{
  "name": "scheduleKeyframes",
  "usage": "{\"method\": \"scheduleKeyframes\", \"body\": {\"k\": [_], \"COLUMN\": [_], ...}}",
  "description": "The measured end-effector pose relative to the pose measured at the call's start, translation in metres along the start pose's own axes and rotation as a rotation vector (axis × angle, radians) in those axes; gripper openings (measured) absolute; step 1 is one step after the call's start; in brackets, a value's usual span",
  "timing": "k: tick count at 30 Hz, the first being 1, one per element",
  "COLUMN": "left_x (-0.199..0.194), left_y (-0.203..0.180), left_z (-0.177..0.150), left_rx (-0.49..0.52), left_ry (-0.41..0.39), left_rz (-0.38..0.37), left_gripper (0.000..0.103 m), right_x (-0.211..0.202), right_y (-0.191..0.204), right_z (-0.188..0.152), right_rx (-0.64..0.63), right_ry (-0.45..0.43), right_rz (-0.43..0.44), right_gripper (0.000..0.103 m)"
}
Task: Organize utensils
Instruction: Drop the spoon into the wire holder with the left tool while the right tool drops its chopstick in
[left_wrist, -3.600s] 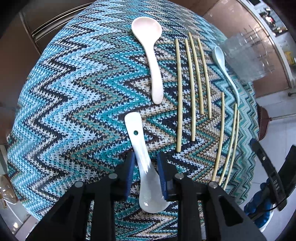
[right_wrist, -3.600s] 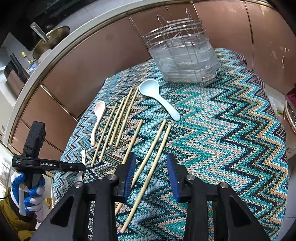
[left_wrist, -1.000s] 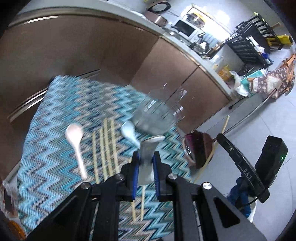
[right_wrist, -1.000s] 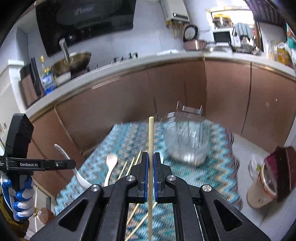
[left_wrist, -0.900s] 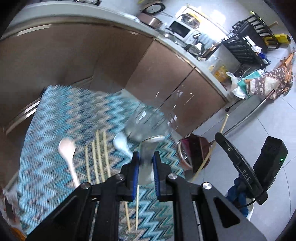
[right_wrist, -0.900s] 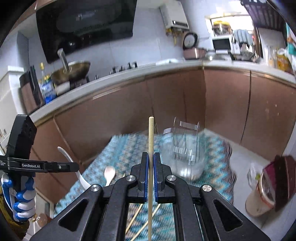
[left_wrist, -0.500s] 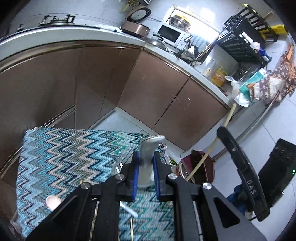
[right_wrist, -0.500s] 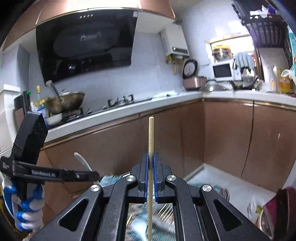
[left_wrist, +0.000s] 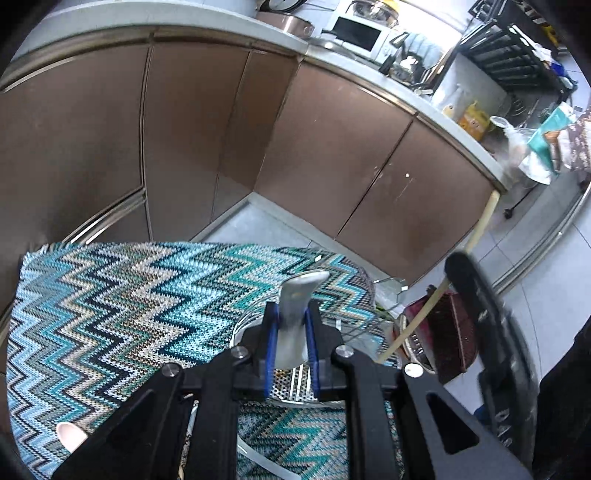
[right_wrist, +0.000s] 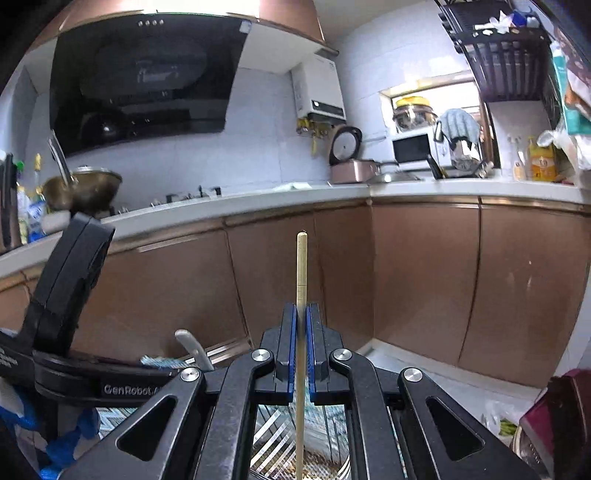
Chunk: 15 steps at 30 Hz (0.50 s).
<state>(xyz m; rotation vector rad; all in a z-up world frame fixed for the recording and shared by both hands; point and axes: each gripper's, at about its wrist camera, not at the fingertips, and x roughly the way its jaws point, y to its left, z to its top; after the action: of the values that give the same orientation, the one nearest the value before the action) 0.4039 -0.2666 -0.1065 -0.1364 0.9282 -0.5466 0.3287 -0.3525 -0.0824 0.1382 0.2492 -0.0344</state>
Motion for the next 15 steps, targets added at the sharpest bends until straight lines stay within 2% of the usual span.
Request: {"method": "scheduleKeyframes", "body": {"k": [5,6,7,9,10,13,15], "left_x": [0.006,0.005,0.003,-0.004,-0.008,-0.029,-0.046], "left_y": [0.005,0.006,0.007,0.008,0.007,0.006,0.009], "left_z": [-0.008,-0.009,-0.009,-0.011,-0.011,-0.014,-0.017], "left_rx": [0.006,0.005,0.001,-0.001,0.003,0.016,0.015], "left_ry": [-0.015,-0.014,-0.018,-0.034,-0.043,-0.071,-0.085], "left_rz": [0.008,-0.001,-0.011,-0.023,-0.021,-0.019,-0.025], "left_gripper": [0.015,0.015,0.017,0.027,0.032,0.032,0.032], "right_x": [0.002,0.000,-0.004,-0.011,-0.017,-0.038,-0.054], "right_y": [-0.002,-0.001,-0.001,0.000,0.000,0.004,0.006], "right_z": [-0.029,-0.032,-0.035,-0.036,-0.035,-0.032,-0.030], "right_rx": [0.016,0.017,0.015,0.018,0.018,0.015,0.018], "right_ry": [0.035,0.039,0.040,0.035,0.032,0.023,0.018], "right_rz": [-0.022,-0.028,-0.034,-0.041,-0.044,-0.059,-0.067], "right_gripper": [0.007,0.011,0.021,0.035,0.035,0.037,0.041]}}
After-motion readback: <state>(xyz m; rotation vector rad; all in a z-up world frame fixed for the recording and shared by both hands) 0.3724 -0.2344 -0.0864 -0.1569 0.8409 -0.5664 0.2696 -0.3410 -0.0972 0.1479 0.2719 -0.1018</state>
